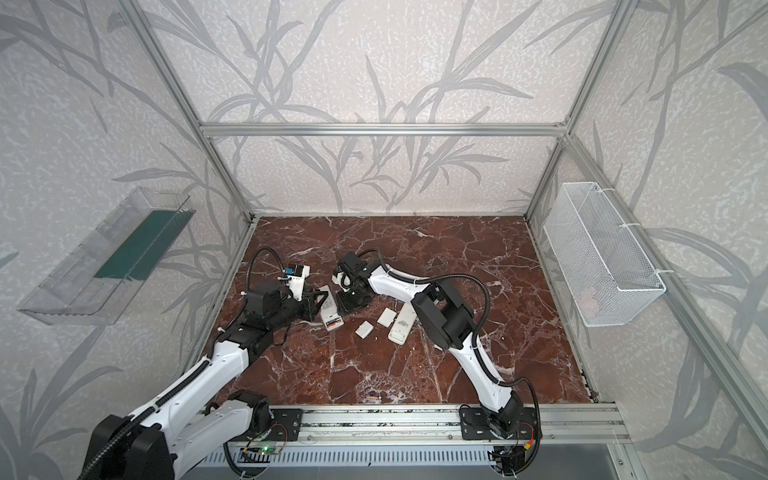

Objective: Unload the batteries from the remote control

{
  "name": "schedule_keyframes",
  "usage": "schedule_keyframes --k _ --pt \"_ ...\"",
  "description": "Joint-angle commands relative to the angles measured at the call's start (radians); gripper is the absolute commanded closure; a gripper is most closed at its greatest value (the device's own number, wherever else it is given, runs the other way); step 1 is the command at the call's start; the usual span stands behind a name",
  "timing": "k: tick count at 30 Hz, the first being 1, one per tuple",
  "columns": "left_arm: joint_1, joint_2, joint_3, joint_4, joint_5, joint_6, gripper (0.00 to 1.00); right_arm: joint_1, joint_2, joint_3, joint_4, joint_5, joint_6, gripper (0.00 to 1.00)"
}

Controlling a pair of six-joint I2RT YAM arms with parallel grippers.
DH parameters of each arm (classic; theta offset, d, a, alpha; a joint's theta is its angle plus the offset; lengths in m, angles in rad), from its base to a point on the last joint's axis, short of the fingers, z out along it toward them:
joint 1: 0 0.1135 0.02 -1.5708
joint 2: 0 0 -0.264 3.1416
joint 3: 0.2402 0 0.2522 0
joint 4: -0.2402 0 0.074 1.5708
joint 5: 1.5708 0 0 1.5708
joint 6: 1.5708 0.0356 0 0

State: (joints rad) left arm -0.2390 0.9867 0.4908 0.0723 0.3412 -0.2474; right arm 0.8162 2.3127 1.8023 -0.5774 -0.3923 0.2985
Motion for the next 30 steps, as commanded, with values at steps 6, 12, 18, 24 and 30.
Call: schedule_keyframes --k 6,12,18,24,30 --pt "0.012 -0.007 -0.003 0.107 -0.179 -0.134 1.00 -0.014 -0.011 -0.032 -0.067 0.068 -0.002 0.63" --pt "0.012 -0.014 -0.030 0.143 -0.221 -0.146 1.00 -0.012 0.027 -0.017 -0.067 0.053 0.000 0.63" --pt "0.012 0.010 -0.047 0.156 -0.229 -0.139 1.00 -0.008 0.044 -0.007 -0.071 0.047 -0.004 0.63" --pt "0.010 0.024 -0.077 0.194 -0.180 -0.162 1.00 0.001 0.057 0.004 -0.065 0.034 -0.002 0.63" --pt "0.010 0.017 -0.101 0.251 -0.143 -0.156 1.00 0.015 0.068 0.018 -0.060 0.021 -0.002 0.63"
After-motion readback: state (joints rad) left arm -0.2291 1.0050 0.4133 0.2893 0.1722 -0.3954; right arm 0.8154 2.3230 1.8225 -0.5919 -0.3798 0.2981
